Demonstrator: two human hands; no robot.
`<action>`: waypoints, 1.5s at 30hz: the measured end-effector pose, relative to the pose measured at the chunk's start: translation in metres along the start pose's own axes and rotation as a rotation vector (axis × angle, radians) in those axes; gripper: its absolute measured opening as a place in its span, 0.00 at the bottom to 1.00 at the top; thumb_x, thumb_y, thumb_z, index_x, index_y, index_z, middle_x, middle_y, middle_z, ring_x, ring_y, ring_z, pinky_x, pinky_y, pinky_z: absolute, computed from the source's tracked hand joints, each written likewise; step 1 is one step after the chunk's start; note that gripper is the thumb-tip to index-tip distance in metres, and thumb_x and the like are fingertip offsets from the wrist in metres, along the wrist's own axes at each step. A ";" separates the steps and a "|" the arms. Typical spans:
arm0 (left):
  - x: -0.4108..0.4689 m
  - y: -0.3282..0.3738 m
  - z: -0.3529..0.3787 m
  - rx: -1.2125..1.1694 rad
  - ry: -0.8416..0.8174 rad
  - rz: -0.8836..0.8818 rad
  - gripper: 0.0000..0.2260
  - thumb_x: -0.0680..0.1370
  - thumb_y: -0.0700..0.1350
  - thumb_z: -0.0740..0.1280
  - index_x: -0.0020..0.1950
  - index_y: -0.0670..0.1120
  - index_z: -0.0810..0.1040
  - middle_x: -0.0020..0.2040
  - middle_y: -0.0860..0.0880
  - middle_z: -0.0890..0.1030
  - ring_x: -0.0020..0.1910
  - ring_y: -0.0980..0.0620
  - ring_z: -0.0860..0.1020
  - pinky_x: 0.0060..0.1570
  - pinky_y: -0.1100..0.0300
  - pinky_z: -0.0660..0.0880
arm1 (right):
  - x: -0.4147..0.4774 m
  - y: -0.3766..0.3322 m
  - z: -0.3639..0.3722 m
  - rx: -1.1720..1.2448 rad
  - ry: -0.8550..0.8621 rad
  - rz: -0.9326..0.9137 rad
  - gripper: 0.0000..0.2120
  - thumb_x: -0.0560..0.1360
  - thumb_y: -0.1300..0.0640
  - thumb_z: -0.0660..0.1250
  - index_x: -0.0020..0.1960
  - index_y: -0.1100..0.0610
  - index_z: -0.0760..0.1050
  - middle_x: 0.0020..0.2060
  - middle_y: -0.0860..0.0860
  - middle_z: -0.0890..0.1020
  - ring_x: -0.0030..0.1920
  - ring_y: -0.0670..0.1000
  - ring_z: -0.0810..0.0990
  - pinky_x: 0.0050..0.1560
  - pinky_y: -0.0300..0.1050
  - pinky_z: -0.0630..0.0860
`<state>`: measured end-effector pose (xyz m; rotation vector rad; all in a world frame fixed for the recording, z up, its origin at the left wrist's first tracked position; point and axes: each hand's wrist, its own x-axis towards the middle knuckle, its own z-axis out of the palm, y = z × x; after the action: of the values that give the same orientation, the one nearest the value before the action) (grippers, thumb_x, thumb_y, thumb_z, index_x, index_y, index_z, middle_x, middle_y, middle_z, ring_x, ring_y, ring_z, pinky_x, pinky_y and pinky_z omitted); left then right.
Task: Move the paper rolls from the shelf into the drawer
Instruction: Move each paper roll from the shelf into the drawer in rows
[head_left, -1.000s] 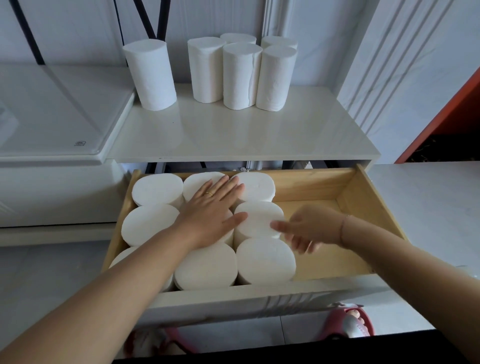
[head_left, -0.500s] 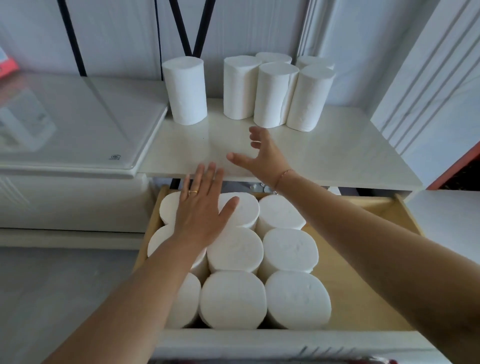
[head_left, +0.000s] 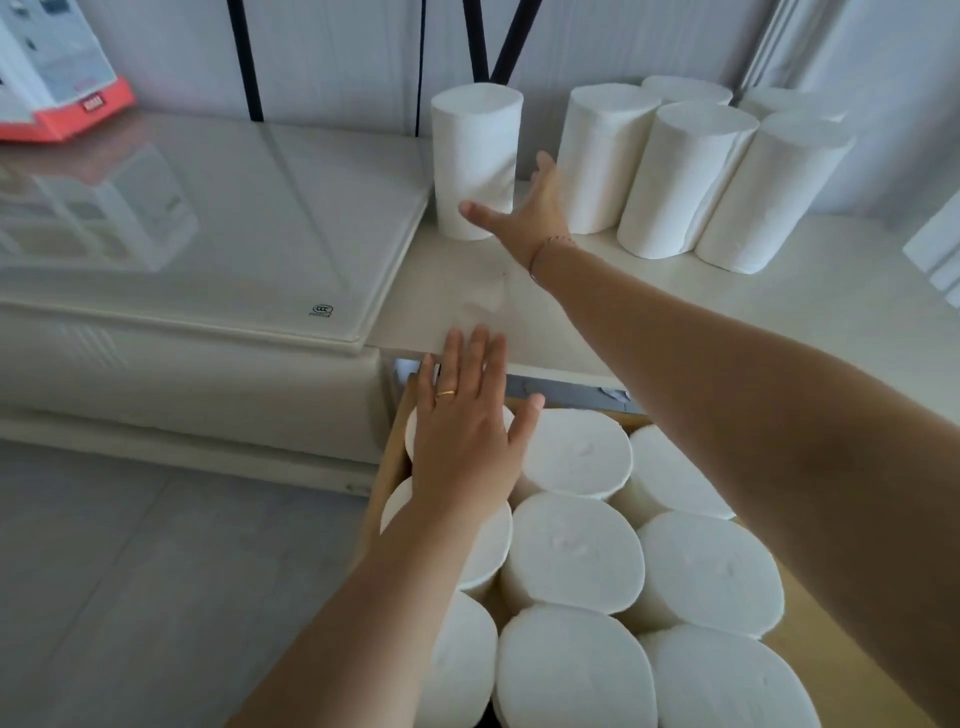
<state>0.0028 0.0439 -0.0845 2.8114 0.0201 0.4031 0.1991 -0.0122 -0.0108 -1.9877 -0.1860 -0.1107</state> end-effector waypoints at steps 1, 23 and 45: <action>0.000 0.001 0.000 -0.010 0.009 -0.005 0.29 0.79 0.61 0.44 0.77 0.50 0.45 0.78 0.50 0.45 0.76 0.51 0.41 0.72 0.52 0.35 | 0.006 -0.002 0.003 0.010 0.007 0.000 0.56 0.66 0.46 0.77 0.78 0.58 0.42 0.78 0.56 0.52 0.77 0.54 0.54 0.76 0.52 0.56; -0.002 0.004 0.000 -0.030 0.057 0.009 0.30 0.78 0.61 0.43 0.77 0.48 0.49 0.78 0.49 0.51 0.77 0.49 0.43 0.73 0.51 0.38 | 0.031 0.001 0.029 0.121 0.120 -0.061 0.48 0.62 0.54 0.78 0.74 0.56 0.54 0.67 0.51 0.66 0.65 0.51 0.67 0.65 0.48 0.69; -0.019 0.032 0.006 0.046 -0.098 0.179 0.34 0.74 0.65 0.34 0.76 0.49 0.35 0.77 0.49 0.36 0.74 0.52 0.32 0.69 0.56 0.28 | -0.143 0.040 -0.119 0.045 0.066 -0.050 0.44 0.60 0.53 0.82 0.68 0.57 0.61 0.62 0.50 0.73 0.61 0.49 0.73 0.56 0.41 0.73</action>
<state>-0.0150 0.0109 -0.0862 2.8852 -0.2478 0.3070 0.0670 -0.1486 -0.0209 -1.9322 -0.1933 -0.2025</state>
